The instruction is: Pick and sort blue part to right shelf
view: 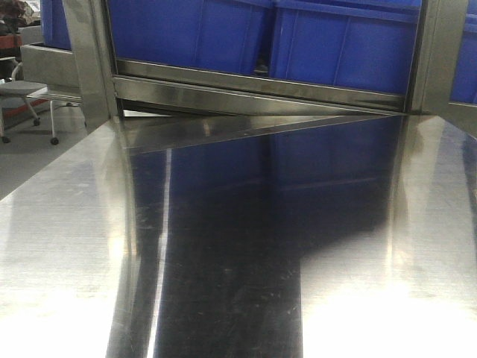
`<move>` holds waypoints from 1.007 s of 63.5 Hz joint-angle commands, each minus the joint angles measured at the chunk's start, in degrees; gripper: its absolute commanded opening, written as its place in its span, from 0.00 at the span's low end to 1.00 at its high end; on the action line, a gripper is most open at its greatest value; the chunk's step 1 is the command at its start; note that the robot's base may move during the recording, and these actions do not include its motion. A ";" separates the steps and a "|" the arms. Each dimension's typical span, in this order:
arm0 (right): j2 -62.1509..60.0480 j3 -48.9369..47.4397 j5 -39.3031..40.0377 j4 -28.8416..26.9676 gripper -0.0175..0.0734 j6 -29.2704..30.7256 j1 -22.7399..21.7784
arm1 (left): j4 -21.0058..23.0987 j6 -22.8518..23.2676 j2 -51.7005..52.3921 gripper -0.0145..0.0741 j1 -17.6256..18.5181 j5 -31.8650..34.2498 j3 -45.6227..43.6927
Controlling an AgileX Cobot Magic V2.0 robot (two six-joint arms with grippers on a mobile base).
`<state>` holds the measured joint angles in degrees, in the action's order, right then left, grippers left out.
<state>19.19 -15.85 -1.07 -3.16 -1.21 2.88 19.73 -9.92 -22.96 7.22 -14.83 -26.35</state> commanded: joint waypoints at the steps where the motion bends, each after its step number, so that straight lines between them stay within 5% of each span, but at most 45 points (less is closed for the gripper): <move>1: 0.14 -1.75 5.51 0.38 0.66 0.36 -0.48 | 0.45 -0.26 -0.35 0.60 -0.02 5.07 -1.77; 64: 0.14 -1.75 5.51 0.38 0.66 0.36 -0.48 | 0.45 -0.26 -0.35 0.60 -0.02 5.07 -1.77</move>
<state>19.19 -15.85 -1.07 -3.16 -1.21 2.88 19.73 -9.92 -22.96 7.22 -14.83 -26.35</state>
